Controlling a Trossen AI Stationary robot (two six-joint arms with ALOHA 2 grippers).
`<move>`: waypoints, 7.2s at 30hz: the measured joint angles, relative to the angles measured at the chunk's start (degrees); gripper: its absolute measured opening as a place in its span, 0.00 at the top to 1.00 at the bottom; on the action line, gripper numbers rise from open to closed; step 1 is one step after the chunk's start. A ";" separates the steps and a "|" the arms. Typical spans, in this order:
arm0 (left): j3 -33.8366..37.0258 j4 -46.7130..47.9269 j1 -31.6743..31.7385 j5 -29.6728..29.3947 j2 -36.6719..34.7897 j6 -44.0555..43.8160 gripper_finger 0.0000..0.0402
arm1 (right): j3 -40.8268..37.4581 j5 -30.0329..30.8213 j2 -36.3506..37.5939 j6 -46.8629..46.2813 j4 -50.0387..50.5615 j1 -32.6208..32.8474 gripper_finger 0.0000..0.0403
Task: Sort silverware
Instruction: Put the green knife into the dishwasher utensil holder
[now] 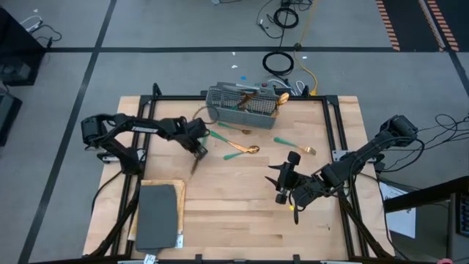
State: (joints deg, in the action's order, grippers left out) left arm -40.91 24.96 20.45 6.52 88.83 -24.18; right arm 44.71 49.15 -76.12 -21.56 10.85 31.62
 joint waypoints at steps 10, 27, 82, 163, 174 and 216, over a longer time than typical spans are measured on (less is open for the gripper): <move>-1.65 -24.48 -10.04 19.14 0.07 -5.52 1.00 | 0.00 -0.04 0.00 2.84 -2.29 -0.88 0.57; -10.90 -10.91 -12.13 8.75 -20.93 8.05 1.00 | 14.88 -26.32 -19.10 2.50 2.25 -12.89 0.56; -11.10 12.06 -12.13 0.47 -54.46 17.13 0.96 | 59.33 -32.60 -53.13 13.90 42.19 -23.87 0.99; -11.06 20.20 -12.11 -4.18 -55.57 21.66 0.96 | 57.81 -42.59 -53.49 17.20 37.12 -31.29 1.00; -11.10 20.59 -12.11 -5.84 -59.43 21.59 0.96 | 57.91 -30.70 -43.71 24.47 24.98 -34.64 1.00; -11.10 20.54 -12.11 -10.35 -60.53 21.96 0.96 | 20.63 -29.36 -34.53 27.43 -63.35 -54.21 1.00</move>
State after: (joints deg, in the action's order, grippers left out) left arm -52.01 45.50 8.34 -3.84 28.29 -2.22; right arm 65.34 19.78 -110.65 5.87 -52.50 -22.59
